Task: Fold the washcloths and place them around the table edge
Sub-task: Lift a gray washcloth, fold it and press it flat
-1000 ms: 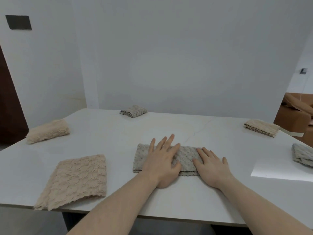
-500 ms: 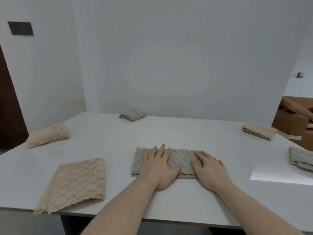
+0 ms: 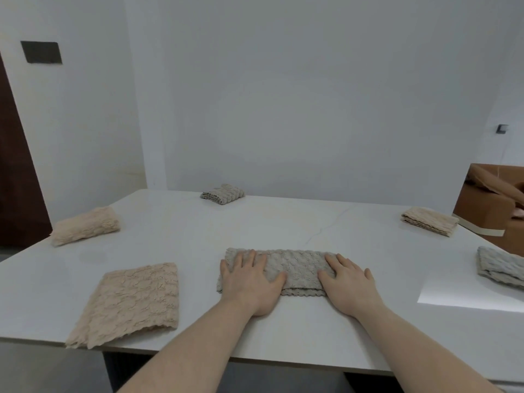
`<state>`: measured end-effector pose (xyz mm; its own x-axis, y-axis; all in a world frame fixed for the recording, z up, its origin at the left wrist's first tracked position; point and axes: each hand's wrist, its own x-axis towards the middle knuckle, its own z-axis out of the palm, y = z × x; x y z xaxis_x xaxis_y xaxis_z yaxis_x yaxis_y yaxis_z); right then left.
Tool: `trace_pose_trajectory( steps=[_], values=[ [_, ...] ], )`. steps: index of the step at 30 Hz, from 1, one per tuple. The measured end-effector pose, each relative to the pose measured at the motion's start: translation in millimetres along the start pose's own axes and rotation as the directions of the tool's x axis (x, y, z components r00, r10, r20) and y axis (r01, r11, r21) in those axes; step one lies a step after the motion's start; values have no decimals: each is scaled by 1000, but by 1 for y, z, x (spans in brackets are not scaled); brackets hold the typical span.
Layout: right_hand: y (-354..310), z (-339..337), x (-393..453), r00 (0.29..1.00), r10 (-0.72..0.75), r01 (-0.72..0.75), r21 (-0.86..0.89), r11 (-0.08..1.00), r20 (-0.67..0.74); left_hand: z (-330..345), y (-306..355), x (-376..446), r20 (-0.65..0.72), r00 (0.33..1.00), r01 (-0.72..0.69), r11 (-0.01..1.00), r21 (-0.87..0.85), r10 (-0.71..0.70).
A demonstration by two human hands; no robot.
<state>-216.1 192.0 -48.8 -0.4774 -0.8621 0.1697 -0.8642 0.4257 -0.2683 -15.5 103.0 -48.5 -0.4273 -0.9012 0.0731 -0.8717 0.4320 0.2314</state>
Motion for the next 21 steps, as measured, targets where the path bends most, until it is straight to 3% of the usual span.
trace_pose_trajectory(
  steps=[7, 15, 21],
  values=[
    [2, 2, 2, 998, 60, -59, 36, 998, -33, -15, -51, -11, 57, 997, 56, 998, 11, -56],
    [3, 0, 6, 988, 135, -128, 90, 988, -73, -12, -59, -20, -51, 997, 52, 995, -85, -56],
    [2, -5, 3, 976, 194, -167, 234, 958, -97, -12, -58, -18, -73, 996, 42, 995, -94, -49]
  ],
)
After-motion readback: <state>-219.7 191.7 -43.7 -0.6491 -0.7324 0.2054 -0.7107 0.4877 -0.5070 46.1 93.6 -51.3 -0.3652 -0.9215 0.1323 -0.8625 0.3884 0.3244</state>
